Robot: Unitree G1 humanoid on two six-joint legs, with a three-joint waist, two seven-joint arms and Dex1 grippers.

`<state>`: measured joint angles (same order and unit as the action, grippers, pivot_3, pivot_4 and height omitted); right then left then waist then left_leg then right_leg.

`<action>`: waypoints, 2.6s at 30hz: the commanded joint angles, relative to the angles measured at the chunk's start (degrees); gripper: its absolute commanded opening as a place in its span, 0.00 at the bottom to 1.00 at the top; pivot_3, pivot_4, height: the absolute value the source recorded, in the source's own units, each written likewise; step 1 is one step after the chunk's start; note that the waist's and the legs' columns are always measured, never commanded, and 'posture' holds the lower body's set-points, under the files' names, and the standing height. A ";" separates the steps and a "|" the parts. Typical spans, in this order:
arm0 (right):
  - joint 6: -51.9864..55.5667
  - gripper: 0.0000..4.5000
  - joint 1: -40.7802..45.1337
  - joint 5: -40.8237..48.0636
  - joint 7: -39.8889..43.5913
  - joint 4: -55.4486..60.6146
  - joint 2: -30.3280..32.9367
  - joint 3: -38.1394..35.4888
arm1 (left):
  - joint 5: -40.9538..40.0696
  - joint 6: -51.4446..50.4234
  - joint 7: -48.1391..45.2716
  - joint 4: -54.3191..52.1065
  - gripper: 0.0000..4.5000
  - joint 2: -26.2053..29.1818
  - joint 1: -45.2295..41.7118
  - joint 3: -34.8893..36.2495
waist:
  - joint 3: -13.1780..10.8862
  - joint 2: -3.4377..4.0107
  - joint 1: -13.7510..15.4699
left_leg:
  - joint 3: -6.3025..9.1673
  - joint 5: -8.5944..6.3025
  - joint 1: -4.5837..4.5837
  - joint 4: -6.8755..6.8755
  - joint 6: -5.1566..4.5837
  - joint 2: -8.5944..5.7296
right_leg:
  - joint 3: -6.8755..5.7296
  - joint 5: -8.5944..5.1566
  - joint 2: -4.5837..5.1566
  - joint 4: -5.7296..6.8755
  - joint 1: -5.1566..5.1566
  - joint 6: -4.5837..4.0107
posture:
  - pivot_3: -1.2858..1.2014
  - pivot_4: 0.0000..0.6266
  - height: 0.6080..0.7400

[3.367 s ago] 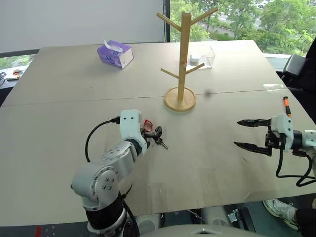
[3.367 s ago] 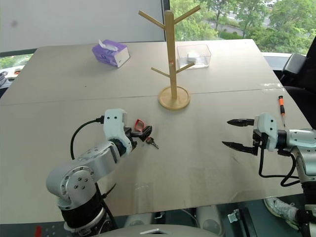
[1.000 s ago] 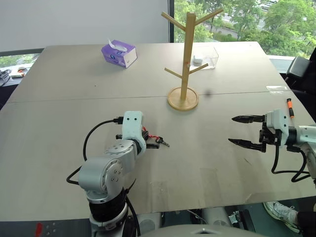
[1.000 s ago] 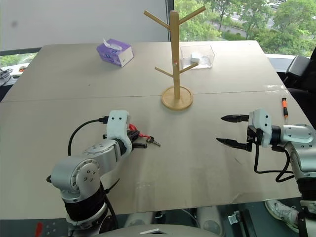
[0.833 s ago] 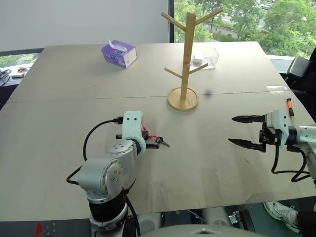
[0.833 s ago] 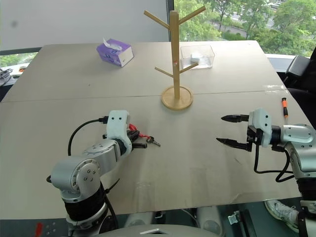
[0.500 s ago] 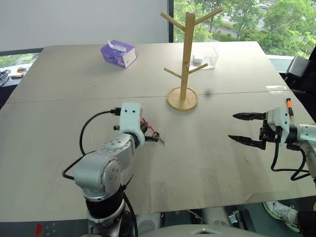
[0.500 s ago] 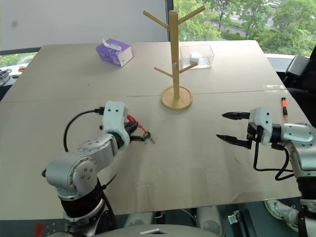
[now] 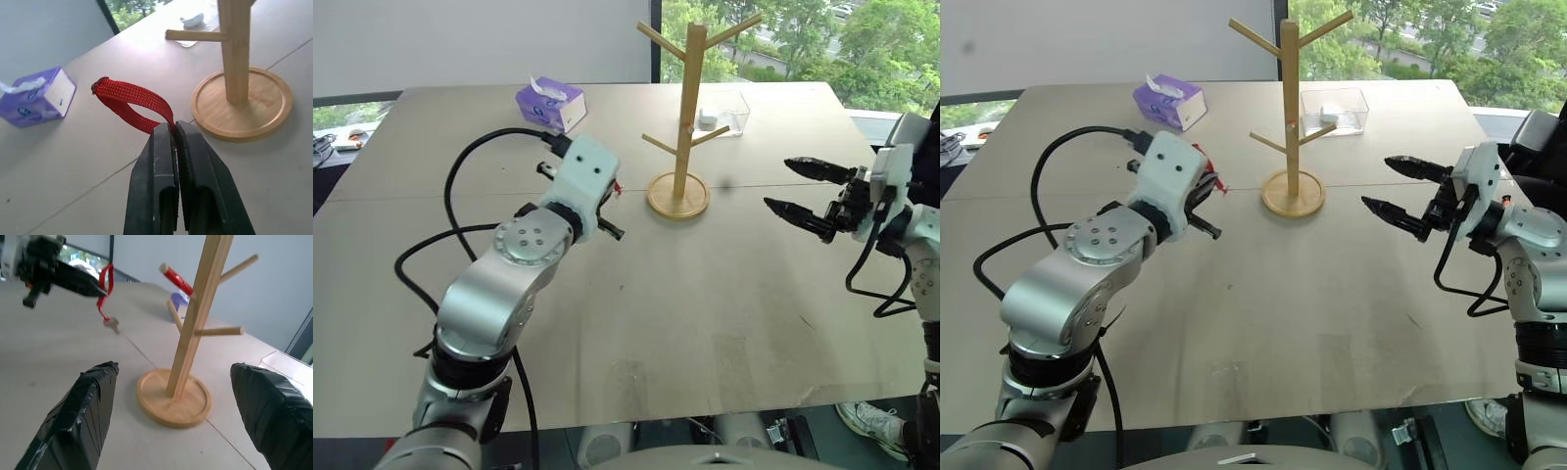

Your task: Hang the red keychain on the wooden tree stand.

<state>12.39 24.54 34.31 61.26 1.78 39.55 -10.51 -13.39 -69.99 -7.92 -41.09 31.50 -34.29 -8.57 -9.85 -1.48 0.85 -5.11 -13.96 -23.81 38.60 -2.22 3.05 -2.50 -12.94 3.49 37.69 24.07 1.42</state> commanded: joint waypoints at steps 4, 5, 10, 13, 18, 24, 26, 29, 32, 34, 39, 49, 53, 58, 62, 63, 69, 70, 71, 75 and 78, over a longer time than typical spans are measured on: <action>1.78 0.87 2.90 2.84 -2.25 2.00 0.20 -3.71 | 5.01 12.01 -4.40 2.59 0.00 2.11 -5.30 -6.47 | 0.00 0.00 -0.05 | -0.04 -0.01 0.03 0.00 -0.02 -0.03 | 0.00 0.00 0.00 0.02 0.01 0.00 | 0.52 0.24 1.00; 1.68 0.87 2.96 2.69 -2.20 1.89 0.22 -3.75 | 5.90 13.17 -4.70 3.09 0.00 2.12 -5.99 -7.45 | 0.00 0.00 -0.05 | -0.02 -0.01 0.05 0.00 -0.03 -0.02 | -0.01 0.00 -0.02 0.04 0.00 0.00 | 0.52 0.24 1.00; 1.07 0.87 2.96 1.87 -2.29 1.33 0.43 -3.96 | 8.21 16.49 -6.30 5.04 0.00 0.86 -9.21 -9.29 | 0.00 0.00 -0.05 | -0.03 -0.01 0.05 0.00 -0.03 -0.02 | 0.00 0.00 -0.03 0.05 0.01 0.01 | 0.52 0.24 1.00; 0.77 0.87 2.89 1.41 -2.72 1.53 0.30 -3.92 | 10.05 19.55 -7.59 7.44 0.00 0.52 -10.51 -10.63 | 0.00 0.00 -0.07 | -0.06 -0.01 0.05 0.00 -0.03 -0.02 | 0.01 0.00 -0.03 0.04 0.01 0.01 | 0.52 0.24 1.00; 0.74 0.87 2.51 1.30 -3.13 2.13 0.27 -4.01 | 12.13 22.02 -9.98 9.86 0.00 -0.50 -12.18 -12.41 | 0.00 0.00 -0.06 | -0.05 -0.01 0.04 0.00 -0.03 -0.02 | 0.00 0.00 -0.04 0.06 0.02 0.02 | 0.52 0.24 1.00; 0.66 0.87 2.25 1.24 -3.32 2.35 0.53 -4.20 | 14.91 24.46 -12.13 12.87 0.00 -1.88 -13.43 -13.25 | 0.00 0.00 -0.06 | -0.06 -0.01 0.04 0.00 -0.03 -0.02 | 0.00 0.00 -0.04 0.06 0.03 0.02 | 0.52 0.24 1.00; 0.70 0.87 1.99 1.26 -3.42 2.56 0.57 -4.27 | 15.62 24.48 -12.72 13.31 0.00 -2.49 -13.67 -13.31 | 0.00 0.00 -0.06 | -0.07 -0.01 0.04 0.00 -0.03 -0.02 | 0.01 0.00 -0.04 0.06 0.03 0.02 | 0.52 0.24 1.00; 0.81 0.87 1.60 1.32 -3.66 2.91 0.55 -4.33 | 17.12 25.13 -14.15 14.09 0.00 -2.44 -13.95 -14.64 | 0.00 0.00 -0.07 | -0.06 -0.01 0.04 0.00 -0.03 -0.02 | 0.00 0.00 -0.05 0.06 0.03 0.02 | 0.52 0.24 1.00; 0.84 0.87 1.33 1.31 -3.89 3.20 0.47 -4.24 | 18.34 25.22 -14.99 14.84 0.00 -3.08 -14.29 -15.04 | 0.00 0.00 -0.07 | -0.07 -0.01 0.04 0.00 -0.03 -0.02 | 0.01 -0.01 -0.05 0.06 0.03 0.03 | 0.52 0.24 1.00; 0.90 0.87 1.23 1.35 -4.08 3.44 0.39 -4.16 | 18.93 24.93 -15.50 15.07 0.00 -3.42 -14.40 -14.95 | 0.00 0.01 -0.07 | -0.07 -0.01 0.04 0.00 -0.03 -0.02 | 0.01 -0.01 -0.05 0.06 0.03 0.03 | 0.52 0.24 1.00; 0.90 0.87 1.07 1.38 -4.38 3.68 0.27 -4.02 | 21.23 24.82 -16.31 16.44 0.00 -4.06 -15.16 -15.50 | 0.00 0.01 -0.06 | -0.06 -0.01 0.04 0.00 -0.03 -0.02 | 0.01 -0.01 -0.05 0.06 0.04 0.03 | 0.52 0.24 1.00; 0.78 0.87 0.85 1.09 -4.57 4.06 -0.02 -3.48 | 23.51 23.75 -15.07 18.09 0.00 -8.50 -16.37 -13.43 | -0.01 0.01 -0.06 | -0.07 -0.01 0.03 0.00 -0.04 -0.02 | 0.01 -0.01 -0.05 0.07 0.04 0.03 | 0.52 0.24 1.00; 0.81 0.87 1.18 1.00 -4.53 3.82 -0.04 -3.41 | 26.34 24.66 -14.48 18.35 0.00 -8.59 -16.39 -14.91 | -0.01 0.01 -0.14 | -0.06 -0.01 0.03 0.00 -0.03 -0.02 | 0.01 -0.01 -0.06 0.07 0.04 0.03 | 0.52 0.24 1.00; 0.92 0.87 1.21 1.03 -4.56 4.05 -0.10 -3.29 | 28.02 21.95 -13.15 18.45 0.00 -11.35 -16.33 -13.91 | -0.01 0.01 -0.07 | -0.08 -0.01 0.03 0.01 -0.04 -0.02 | 0.02 0.00 -0.06 0.08 0.05 0.03 | 0.52 0.24 1.00; 0.96 0.87 1.25 0.95 -4.59 4.10 -0.11 -3.21 | 28.13 19.88 -13.77 18.05 0.00 -12.37 -16.16 -13.54 | 0.00 0.01 -0.08 | -0.06 -0.01 0.03 0.01 -0.04 -0.02 | 0.02 0.00 -0.06 0.08 0.05 0.03 | 0.52 0.24 1.00; 0.94 0.87 1.22 0.90 -4.59 4.11 -0.12 -3.16 | 28.11 19.25 -13.89 17.86 0.00 -12.58 -16.08 -13.53 | -0.01 0.01 -0.08 | -0.06 -0.01 0.03 0.01 -0.03 -0.02 | 0.02 -0.01 -0.06 0.08 0.05 0.03 | 0.52 0.24 1.00; 0.82 0.87 0.86 0.66 -4.31 3.91 -0.22 -2.99 | 26.81 16.42 -15.01 14.25 0.00 -12.70 -14.52 -11.48 | -0.01 0.01 -0.09 | -0.06 -0.01 0.03 0.01 -0.03 -0.01 | 0.02 0.00 -0.06 0.08 0.05 0.03 | 0.52 0.24 1.00; 0.82 0.87 0.80 0.65 -4.28 3.91 -0.25 -2.97 | 26.80 15.81 -15.30 13.54 0.00 -12.19 -14.10 -11.22 | -0.01 0.01 -0.11 | -0.06 -0.01 0.03 0.00 -0.03 -0.01 | 0.02 0.00 -0.06 0.08 0.05 0.03 | 0.52 0.24 1.00; 0.82 0.87 0.75 0.63 -4.28 3.95 -0.28 -2.95 | 26.82 15.37 -15.51 13.04 0.00 -11.81 -13.81 -11.08 | 0.00 0.01 -0.19 | -0.06 -0.01 0.03 0.00 -0.03 -0.01 | 0.02 0.00 -0.06 0.08 0.05 0.03 | 0.52 0.24 1.00; 0.60 0.87 0.45 0.48 -4.11 3.75 -0.69 -2.64 | 28.08 13.88 -14.92 10.06 0.00 -10.48 -12.25 -11.34 | 0.00 0.01 -0.16 | -0.05 -0.01 0.04 0.00 -0.03 0.00 | 0.03 0.00 -0.07 0.10 0.05 0.03 | 0.52 0.24 1.00; 0.62 0.87 0.45 0.44 -4.02 3.70 -0.97 -2.48 | 27.45 13.57 -15.90 8.76 0.00 -9.51 -11.36 -11.80 | -0.01 0.01 -0.09 | -0.06 -0.01 0.04 0.01 -0.03 0.00 | 0.03 -0.01 -0.06 0.10 0.05 0.03 | 0.52 0.24 1.00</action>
<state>13.62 24.84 34.30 57.11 3.71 38.27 -12.02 13.58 -56.55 -23.61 -29.40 21.74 -45.55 -20.78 -9.85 -1.47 0.77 -5.16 -13.97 -23.77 38.61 -2.26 3.06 -2.47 -12.95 3.43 37.80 24.12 1.45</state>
